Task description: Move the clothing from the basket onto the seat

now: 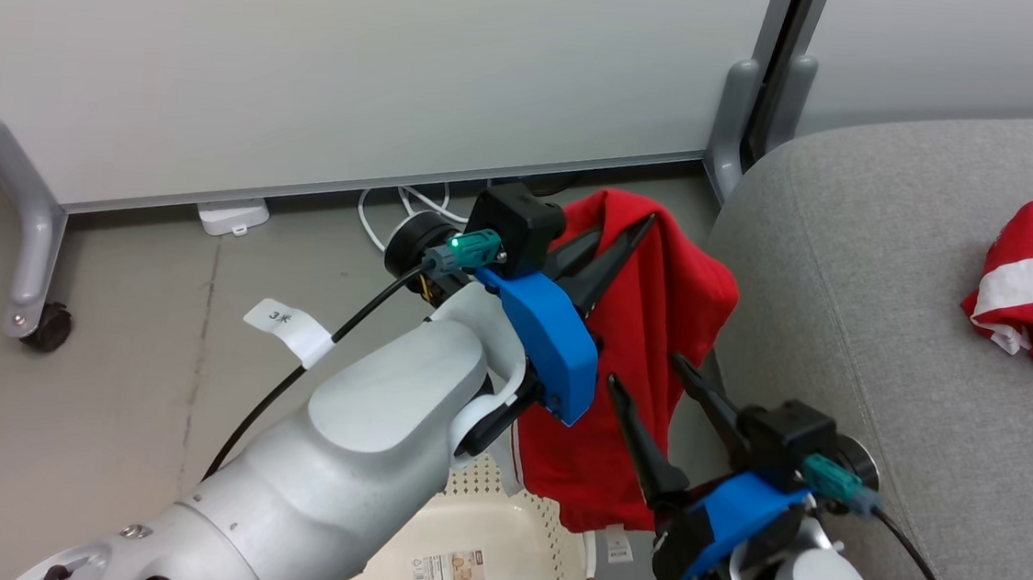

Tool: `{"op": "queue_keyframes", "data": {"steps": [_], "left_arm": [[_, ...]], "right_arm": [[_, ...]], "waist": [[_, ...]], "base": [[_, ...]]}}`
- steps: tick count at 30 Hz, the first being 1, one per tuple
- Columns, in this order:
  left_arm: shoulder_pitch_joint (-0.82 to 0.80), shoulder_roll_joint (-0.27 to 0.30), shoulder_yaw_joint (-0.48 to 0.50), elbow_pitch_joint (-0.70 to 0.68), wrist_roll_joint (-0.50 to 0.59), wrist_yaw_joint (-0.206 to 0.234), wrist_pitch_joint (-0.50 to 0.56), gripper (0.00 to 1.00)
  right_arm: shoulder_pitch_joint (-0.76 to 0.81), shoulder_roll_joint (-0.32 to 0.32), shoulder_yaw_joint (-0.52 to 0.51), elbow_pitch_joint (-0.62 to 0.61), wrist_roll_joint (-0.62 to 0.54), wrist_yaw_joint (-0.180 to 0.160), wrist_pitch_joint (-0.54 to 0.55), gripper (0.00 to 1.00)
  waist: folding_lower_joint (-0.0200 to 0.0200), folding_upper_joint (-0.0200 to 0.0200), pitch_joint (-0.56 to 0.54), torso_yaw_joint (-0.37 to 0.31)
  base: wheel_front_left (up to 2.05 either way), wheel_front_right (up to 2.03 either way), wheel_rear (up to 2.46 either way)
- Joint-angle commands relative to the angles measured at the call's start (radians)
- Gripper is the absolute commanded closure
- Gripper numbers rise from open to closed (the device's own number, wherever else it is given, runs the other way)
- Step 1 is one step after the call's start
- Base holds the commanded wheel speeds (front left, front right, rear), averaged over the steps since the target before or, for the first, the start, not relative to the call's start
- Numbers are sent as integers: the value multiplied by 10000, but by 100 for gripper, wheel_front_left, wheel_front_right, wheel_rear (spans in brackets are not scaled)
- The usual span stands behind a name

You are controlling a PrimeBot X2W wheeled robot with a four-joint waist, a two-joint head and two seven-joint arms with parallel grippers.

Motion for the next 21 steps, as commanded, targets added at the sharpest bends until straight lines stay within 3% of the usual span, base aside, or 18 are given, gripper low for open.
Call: {"op": "queue_keyframes", "data": {"steps": [1,18,19,20,21], "left_arm": [[-195,4,-105,-34,-110,76,-73,100],[-342,3,-847,-89,-683,179,-147,100],[-347,3,-879,-92,-716,186,-149,100],[-351,4,-912,-88,-743,193,-154,100],[-355,3,-947,-85,-788,195,-158,100]], "right_arm": [[-403,-11,140,283,-20,5,137,0],[-2975,-13,1912,3519,1036,5,175,0],[-3057,-8,2065,3707,1146,5,150,8],[-3147,-11,2155,3874,1242,5,68,59],[-3227,-15,2239,4015,1323,5,-2,100]], "waist": [[0,-1,30,37],[0,-1,3,191],[0,-1,-12,196],[0,-1,-31,199],[0,-1,-53,202]], "base": [[0,0,0],[0,0,0],[0,0,0],[0,0,0],[0,0,0]]}}
